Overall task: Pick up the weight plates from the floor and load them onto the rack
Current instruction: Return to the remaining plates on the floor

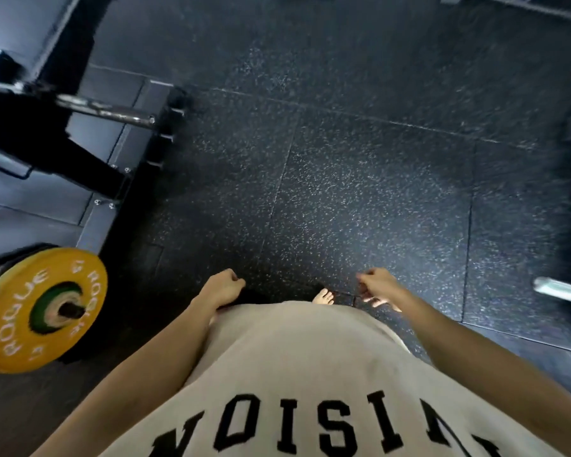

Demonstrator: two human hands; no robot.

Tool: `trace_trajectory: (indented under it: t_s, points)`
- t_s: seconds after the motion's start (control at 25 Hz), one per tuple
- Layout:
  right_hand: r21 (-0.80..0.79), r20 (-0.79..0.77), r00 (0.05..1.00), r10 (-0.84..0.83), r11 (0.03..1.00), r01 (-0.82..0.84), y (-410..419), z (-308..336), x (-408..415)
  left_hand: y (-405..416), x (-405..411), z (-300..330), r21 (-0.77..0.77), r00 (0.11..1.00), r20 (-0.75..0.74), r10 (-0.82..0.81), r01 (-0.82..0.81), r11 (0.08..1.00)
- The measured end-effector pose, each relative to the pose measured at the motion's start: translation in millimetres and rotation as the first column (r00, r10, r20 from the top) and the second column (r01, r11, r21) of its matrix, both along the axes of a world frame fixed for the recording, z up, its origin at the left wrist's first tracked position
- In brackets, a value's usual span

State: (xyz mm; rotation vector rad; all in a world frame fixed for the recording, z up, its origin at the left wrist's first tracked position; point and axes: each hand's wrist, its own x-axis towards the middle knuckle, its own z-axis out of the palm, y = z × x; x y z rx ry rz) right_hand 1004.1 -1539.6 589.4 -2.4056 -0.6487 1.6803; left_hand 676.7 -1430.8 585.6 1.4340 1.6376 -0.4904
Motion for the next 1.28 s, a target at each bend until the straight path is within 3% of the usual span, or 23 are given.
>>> trace_trajectory:
  t_s: [0.2, 0.36, 0.52, 0.76, 1.0, 1.28]
  points:
    - [-0.041, -0.02, 0.998, -0.051, 0.998, 0.05, 48.7, -2.4, 71.3, 64.2, 83.3, -3.4, 0.105, 0.996, 0.07, 0.059, -0.066, 0.992]
    - [-0.095, -0.07, 0.998, 0.005, 0.995, -0.012, 107.5, -13.4, 109.2, 133.4, 141.8, -23.5, 0.095, 0.994, 0.104, 0.03, -0.04, 0.995]
    - [-0.1, -0.014, 0.999, -0.038, 0.994, 0.037, 199.9, -12.2, 166.9, 234.2, 193.0, -35.2, 0.066, 0.995, 0.098, 0.025, -0.032, 0.997]
    - [0.047, 0.119, 0.987, -0.112, 0.993, 0.107, 359.5, -11.8, 258.6, 417.8, 265.6, -19.6, -0.034, 0.992, 0.11, -0.053, 0.057, 0.998]
    - [-0.048, 0.147, 0.978, 0.15, 0.988, -0.144, 504.9, -41.6, 325.7, 550.3, 340.0, -21.2, -0.061, 0.995, 0.098, 0.025, -0.019, 0.998]
    - [-0.038, 0.129, 0.94, 0.315, 0.949, -0.313, 740.4, -25.3, 421.0, 677.8, 390.1, -8.3, 0.006, 0.986, -0.058, 0.156, -0.156, 0.988]
